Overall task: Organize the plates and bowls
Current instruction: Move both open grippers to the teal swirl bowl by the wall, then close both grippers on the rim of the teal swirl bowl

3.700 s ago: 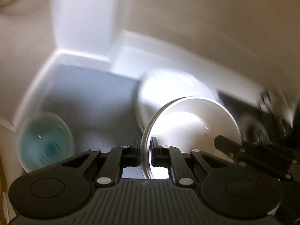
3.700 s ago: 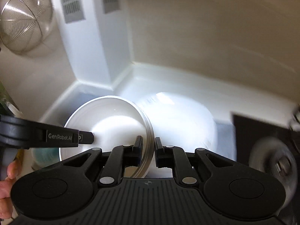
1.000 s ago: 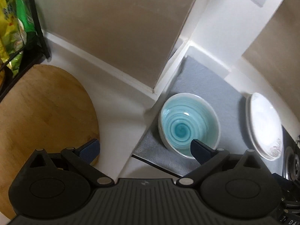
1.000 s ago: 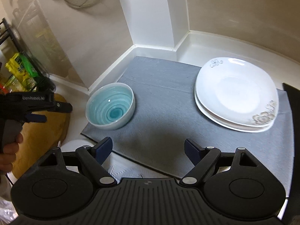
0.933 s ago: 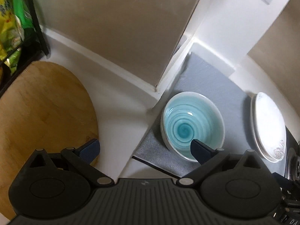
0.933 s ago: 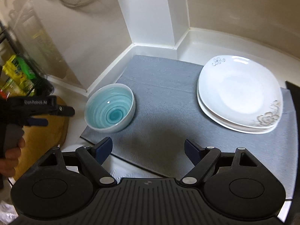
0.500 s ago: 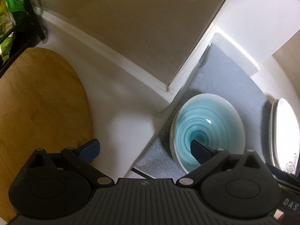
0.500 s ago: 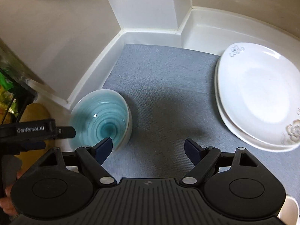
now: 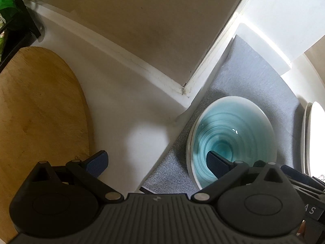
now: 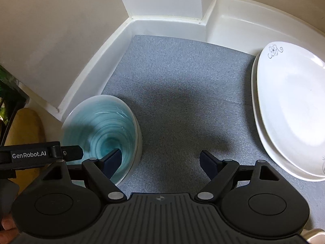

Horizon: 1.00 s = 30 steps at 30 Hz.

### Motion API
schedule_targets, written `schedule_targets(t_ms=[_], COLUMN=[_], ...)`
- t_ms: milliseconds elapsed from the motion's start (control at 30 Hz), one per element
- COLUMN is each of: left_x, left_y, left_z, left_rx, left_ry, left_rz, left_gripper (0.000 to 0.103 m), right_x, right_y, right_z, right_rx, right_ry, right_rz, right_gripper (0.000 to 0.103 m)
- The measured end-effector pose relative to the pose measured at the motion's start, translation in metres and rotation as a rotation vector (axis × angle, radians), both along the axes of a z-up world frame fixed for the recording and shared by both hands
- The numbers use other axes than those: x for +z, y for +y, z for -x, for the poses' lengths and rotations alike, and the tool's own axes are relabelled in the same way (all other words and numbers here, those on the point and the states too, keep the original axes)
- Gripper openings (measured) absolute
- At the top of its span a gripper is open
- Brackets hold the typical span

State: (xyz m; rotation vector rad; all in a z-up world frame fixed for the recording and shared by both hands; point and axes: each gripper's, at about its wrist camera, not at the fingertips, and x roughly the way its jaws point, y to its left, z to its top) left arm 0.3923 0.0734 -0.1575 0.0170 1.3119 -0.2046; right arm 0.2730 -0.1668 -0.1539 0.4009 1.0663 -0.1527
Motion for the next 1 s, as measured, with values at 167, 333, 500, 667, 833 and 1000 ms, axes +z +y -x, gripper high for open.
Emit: schedule_targets(t_ms=[167, 333, 500, 667, 833, 1000], left_x=[-0.005, -0.011, -0.013, -0.009, 0.001, 0.011], left_y=[-0.005, -0.010, -0.014, -0.018, -0.020, -0.027], left_z=[-0.003, -0.007, -0.008, -0.005, -0.003, 0.001], left_rx=[-0.002, -0.009, -0.010, -0.003, -0.015, -0.061], left_ry=[0.013, 0.026, 0.028, -0.006, -0.028, -0.021], left_rz=[-0.008, -0.016, -0.029, -0.051, -0.033, 0.035], left_gripper=[0.103, 0.103, 0.103, 0.102, 0.081, 0.041], right_x=[-0.004, -0.009, -0.015, -0.017, -0.016, -0.013], right_y=[-0.002, -0.005, -0.005, -0.003, 0.003, 0.010], right_z=[-0.004, -0.009, -0.013, -0.016, -0.018, -0.019], right_rx=[0.003, 0.000, -0.002, 0.009, 0.044, 0.094], right_ry=[0.008, 0.021, 0.030, 0.023, 0.008, -0.018], right_rz=[0.004, 0.005, 0.007, 0.019, 0.024, -0.034], right_gripper=[0.085, 0.085, 0.085, 0.084, 0.066, 0.016])
